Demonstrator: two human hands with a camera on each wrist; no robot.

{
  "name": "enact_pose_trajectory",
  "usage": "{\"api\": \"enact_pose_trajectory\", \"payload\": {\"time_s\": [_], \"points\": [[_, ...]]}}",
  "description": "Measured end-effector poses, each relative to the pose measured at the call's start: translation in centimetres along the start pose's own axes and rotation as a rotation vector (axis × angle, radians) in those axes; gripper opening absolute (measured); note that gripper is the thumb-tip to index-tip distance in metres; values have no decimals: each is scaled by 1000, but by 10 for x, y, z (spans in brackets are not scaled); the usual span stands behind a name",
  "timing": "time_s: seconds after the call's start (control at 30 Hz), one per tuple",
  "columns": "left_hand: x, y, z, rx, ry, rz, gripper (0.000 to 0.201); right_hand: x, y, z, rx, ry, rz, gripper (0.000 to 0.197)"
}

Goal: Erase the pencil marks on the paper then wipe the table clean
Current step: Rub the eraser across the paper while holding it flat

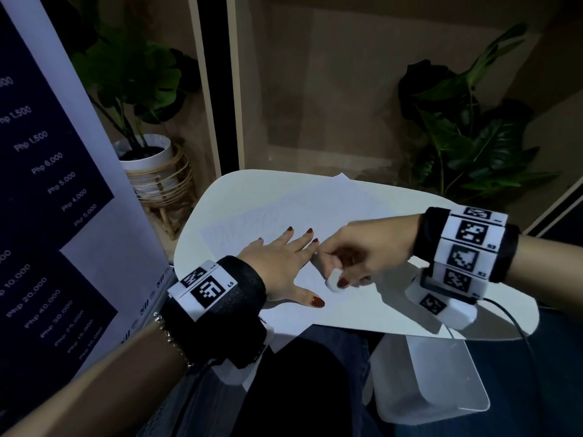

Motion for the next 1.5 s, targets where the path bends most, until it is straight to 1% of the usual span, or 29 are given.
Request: {"api": "enact_pose_trajectory", "payload": {"time_s": [0.1, 0.13, 0.17, 0.2, 0.27, 0.3, 0.33, 0.37, 0.43, 0.47, 0.5, 0.53, 0.6, 0.63, 0.67, 0.77, 0.8, 0.83, 0.93, 0.97, 1.1, 1.13, 1.17, 1.27, 1.3, 1.33, 1.43, 1.47, 1.5], "points": [[0, 0, 1, 3, 12, -5, 101, -10, 7, -17, -293, -242, 140, 12], [-1, 0, 1, 3, 11, -6, 101, -10, 8, -18, -352, -270, 157, 13], [-1, 1, 1, 0, 7, -6, 101, -8, 9, -17, -356, -268, 146, 13], [-1, 0, 1, -4, -3, -3, 99, -5, 9, -13, -307, -234, 110, 14], [0, -1, 1, -14, -40, 14, 95, 5, 7, -3, -124, -94, 22, 16], [0, -1, 1, -19, -52, 19, 95, 7, 6, -1, -60, -55, 2, 16], [0, -1, 1, -19, -51, 19, 96, 6, 5, -3, -62, -66, 9, 17], [0, -1, 1, -16, -37, 15, 98, 2, 6, -7, -128, -112, 39, 17], [0, 0, 1, -9, -8, 0, 102, -7, 8, -16, -326, -232, 121, 18], [0, 0, 1, -7, -5, -3, 103, -9, 8, -17, -384, -258, 142, 19], [0, 1, 1, -9, -10, 0, 103, -8, 9, -15, -385, -258, 137, 19], [0, 1, 0, -14, -24, 5, 102, -5, 9, -11, -332, -221, 98, 19], [0, 0, 1, -20, -57, 22, 97, 4, 9, 0, -150, -76, 11, 18], [1, 0, 1, -20, -63, 25, 96, 7, 9, 3, -102, -45, -5, 17], [1, 0, 1, -16, -55, 22, 97, 5, 9, 0, -125, -69, 7, 16], [0, 0, 1, -8, -24, -2, 105, -7, 10, -12, -386, -241, 130, 18], [0, 0, 1, -10, -28, -7, 106, -7, 10, -12, -418, -247, 136, 19], [1, 0, 1, -12, -38, -8, 107, -5, 11, -9, -391, -221, 110, 20], [1, 0, 2, -17, -78, 12, 105, 8, 11, 4, -177, -56, -5, 20], [2, 1, 2, -20, -76, 14, 106, 8, 11, 3, -168, -62, 3, 19], [1, 1, 1, -11, -36, -24, 111, -3, 13, -14, -387, -221, 148, 19], [1, 1, 1, -11, -39, -40, 112, -1, 14, -14, -393, -236, 150, 19], [2, 0, 2, -13, -47, -56, 113, 3, 15, -11, -359, -232, 128, 20], [4, 0, 3, -19, -79, -83, 117, 15, 14, -1, -155, -120, 34, 18], [5, 0, 3, -17, -73, -87, 118, 15, 14, -3, -146, -127, 42, 17], [5, 0, 3, -11, -59, -90, 119, 11, 14, -8, -188, -158, 70, 16], [5, -1, 2, -5, -39, -95, 118, 1, 17, -21, -383, -273, 167, 20], [4, -1, 2, -11, -42, -95, 118, 1, 18, -20, -388, -271, 166, 20], [5, -1, 2, -18, -52, -93, 118, 3, 18, -17, -342, -233, 132, 21]]}}
Point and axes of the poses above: each hand's wrist, its own y-axis towards the middle knuckle, its own z-axis out of the palm, x = y × z, the point moved 2 cm from there along y, towards the middle knuckle, and after that the axes turned 13 degrees about x, right-handed, at the moved point
